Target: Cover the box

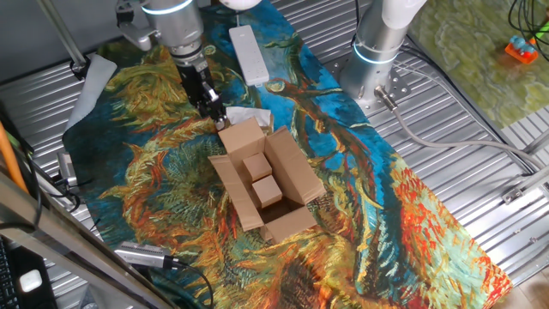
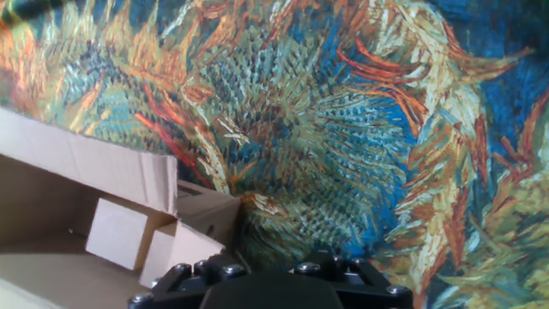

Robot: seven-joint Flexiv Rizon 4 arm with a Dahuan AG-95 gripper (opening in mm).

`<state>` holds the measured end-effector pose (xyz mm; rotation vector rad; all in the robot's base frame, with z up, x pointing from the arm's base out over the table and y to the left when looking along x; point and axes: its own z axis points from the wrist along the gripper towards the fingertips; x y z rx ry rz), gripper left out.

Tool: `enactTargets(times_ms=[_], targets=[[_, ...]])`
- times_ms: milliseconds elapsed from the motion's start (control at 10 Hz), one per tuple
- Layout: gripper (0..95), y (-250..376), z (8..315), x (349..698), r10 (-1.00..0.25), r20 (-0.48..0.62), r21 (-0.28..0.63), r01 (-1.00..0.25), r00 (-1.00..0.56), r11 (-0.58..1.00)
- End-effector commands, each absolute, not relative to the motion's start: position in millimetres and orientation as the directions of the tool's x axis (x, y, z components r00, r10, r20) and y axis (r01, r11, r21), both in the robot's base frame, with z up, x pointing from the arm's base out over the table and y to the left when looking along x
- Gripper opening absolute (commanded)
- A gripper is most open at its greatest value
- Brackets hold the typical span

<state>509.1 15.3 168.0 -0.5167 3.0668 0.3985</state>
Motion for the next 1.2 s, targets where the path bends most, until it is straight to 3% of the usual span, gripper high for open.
enactTargets(times_ms=[100, 200, 300, 400, 700, 1200], targets=[[57.0, 5.5, 180.4, 504.9, -0.55, -0.041, 0.096, -0.551, -0.834, 0.829], [57.0, 1.9, 182.0, 503.9, -0.564, -0.05, 0.099, -0.567, -0.824, 0.818], [38.0, -0.3, 182.6, 503.1, -0.567, -0.046, 0.095, -0.568, -0.823, 0.817], [0.0, -0.4, 182.6, 502.7, -0.554, -0.041, 0.094, -0.555, -0.832, 0.826], [0.0, -0.6, 181.6, 502.6, -0.527, -0.025, 0.076, -0.527, -0.85, 0.847], [0.0, -0.6, 181.6, 502.6, -0.604, -0.058, 0.074, -0.607, -0.795, 0.792]])
